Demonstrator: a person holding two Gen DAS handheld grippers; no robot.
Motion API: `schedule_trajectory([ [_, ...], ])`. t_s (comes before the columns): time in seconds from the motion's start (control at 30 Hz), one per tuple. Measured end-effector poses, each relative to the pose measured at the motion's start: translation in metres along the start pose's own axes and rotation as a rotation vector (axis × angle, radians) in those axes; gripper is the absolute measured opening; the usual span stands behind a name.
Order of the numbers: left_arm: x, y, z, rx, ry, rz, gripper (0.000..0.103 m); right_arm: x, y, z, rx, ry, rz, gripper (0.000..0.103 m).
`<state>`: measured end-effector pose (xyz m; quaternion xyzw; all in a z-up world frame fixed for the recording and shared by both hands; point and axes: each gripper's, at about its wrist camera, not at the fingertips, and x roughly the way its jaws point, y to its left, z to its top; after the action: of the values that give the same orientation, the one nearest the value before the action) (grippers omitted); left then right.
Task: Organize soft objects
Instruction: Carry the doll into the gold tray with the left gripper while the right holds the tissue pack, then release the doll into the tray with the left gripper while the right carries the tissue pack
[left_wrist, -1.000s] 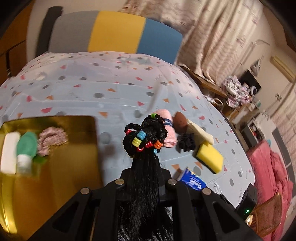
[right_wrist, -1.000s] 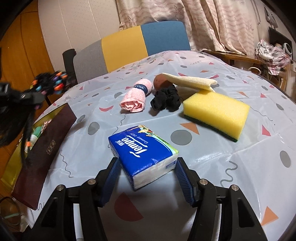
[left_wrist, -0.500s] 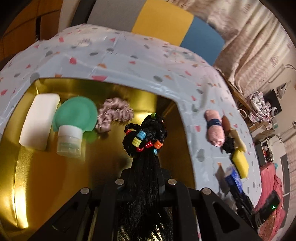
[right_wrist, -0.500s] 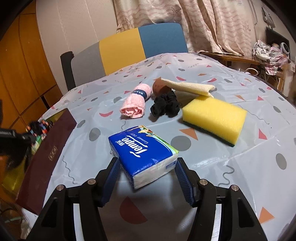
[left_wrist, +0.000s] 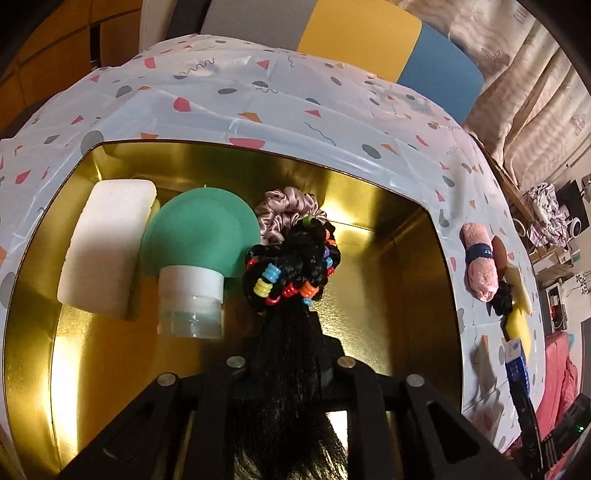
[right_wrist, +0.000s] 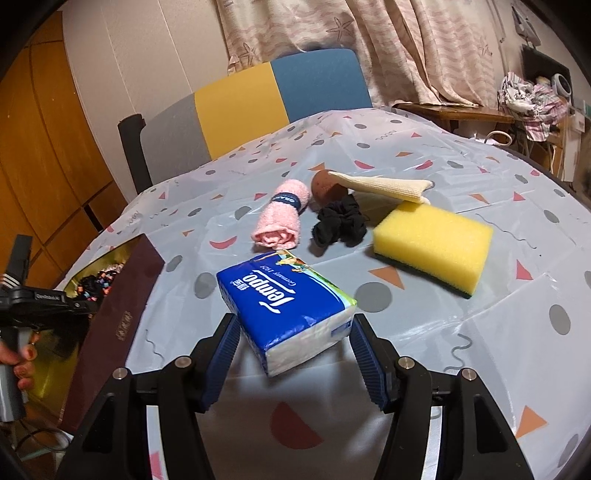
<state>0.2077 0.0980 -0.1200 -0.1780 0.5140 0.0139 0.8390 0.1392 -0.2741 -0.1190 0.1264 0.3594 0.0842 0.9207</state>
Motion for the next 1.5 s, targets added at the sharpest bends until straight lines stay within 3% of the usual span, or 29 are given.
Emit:
schedule_trajectory([
  [0.07,-0.002,-0.001,-0.003,0.007,-0.003,0.021,0.033,-0.001,0.006,0.002,-0.001,0.000,0.016,0.062],
  [0.2,-0.010,-0.003,-0.010,0.016,-0.015,0.013,0.033,-0.005,0.021,0.009,-0.008,-0.003,0.046,0.062],
  [0.57,-0.033,-0.014,-0.036,0.127,-0.091,0.157,0.033,-0.009,0.086,0.030,-0.100,-0.005,0.145,0.062],
  [1.0,-0.053,-0.007,-0.058,0.129,-0.126,0.151,0.033,-0.007,0.158,0.036,-0.246,0.024,0.206,0.062],
  [1.5,-0.073,0.019,-0.068,0.054,-0.168,0.158,0.033,0.006,0.205,0.021,-0.349,0.100,0.235,0.062],
])
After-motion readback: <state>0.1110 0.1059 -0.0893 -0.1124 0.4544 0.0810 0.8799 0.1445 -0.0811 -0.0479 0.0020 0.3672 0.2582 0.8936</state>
